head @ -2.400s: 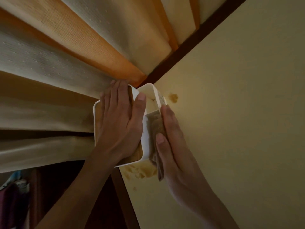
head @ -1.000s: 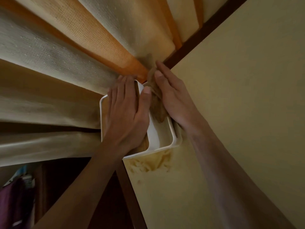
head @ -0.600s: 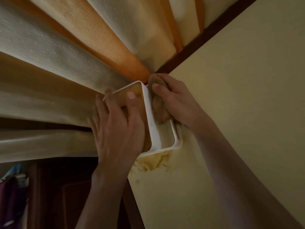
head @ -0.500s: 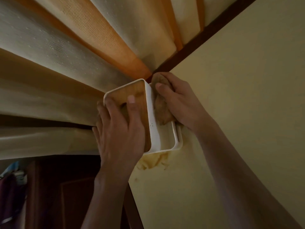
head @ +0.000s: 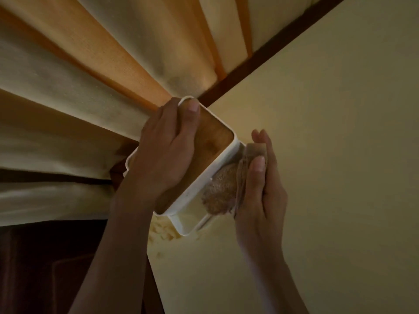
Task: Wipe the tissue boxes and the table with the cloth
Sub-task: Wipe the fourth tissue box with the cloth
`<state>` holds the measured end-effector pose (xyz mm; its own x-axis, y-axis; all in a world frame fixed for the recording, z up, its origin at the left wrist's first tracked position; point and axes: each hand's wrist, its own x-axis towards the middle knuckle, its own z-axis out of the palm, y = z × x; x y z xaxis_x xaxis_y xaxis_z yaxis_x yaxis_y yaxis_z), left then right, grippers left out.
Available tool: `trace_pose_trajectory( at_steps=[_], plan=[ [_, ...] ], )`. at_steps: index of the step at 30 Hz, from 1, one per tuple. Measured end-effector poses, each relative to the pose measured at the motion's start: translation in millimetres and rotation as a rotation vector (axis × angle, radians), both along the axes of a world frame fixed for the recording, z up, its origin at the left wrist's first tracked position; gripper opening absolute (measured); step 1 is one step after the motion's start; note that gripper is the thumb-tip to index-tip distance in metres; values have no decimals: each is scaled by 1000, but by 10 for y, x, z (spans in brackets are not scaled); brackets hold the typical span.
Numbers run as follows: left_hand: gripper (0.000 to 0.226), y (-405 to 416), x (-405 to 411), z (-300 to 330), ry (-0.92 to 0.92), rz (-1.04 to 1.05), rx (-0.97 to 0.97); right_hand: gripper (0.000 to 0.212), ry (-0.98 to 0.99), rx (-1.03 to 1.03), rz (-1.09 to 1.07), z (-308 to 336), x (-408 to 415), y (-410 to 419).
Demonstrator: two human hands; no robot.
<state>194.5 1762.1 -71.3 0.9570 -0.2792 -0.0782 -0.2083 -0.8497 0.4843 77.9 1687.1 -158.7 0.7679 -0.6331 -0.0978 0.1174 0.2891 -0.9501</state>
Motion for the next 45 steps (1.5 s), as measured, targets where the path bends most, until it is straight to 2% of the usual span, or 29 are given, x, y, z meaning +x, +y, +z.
trace_pose_trajectory(
  at_steps=[4,7,9,14,17,20,22,24,28,33,37,41,45],
  plan=[
    [44,-148,53,-12,-49,-160,27,47,-61,158,30,8,-111,-67],
    [59,-248,154,-53,-114,-312,169,46,-70,210,98,36,-142,-163],
    [64,-344,179,-102,-137,-338,254,42,-69,199,173,28,-132,-229],
    [52,-436,56,-182,-212,-216,169,46,-22,178,247,-33,-50,-222],
    [60,-429,88,-221,-199,-78,219,49,-36,162,278,-60,-12,-197],
    [69,-414,155,-273,-164,-64,308,48,-58,124,304,-101,25,-219],
    [71,-392,175,-301,-208,-123,413,47,-29,-48,308,-143,105,-257],
    [67,-401,173,-303,-214,-129,394,45,18,-233,311,-152,265,-327],
    [64,-450,146,-264,-201,-113,328,49,31,26,403,40,768,-621],
    [66,-457,133,-251,-195,-100,301,51,81,17,419,76,1111,-721],
    [76,-432,167,-276,-236,-139,391,53,54,-10,406,26,709,-595],
    [75,-395,177,-316,-271,-179,525,56,36,67,437,-22,154,-410],
    [71,-459,141,-270,-219,-96,347,57,38,73,436,-19,137,-393]
  ],
)
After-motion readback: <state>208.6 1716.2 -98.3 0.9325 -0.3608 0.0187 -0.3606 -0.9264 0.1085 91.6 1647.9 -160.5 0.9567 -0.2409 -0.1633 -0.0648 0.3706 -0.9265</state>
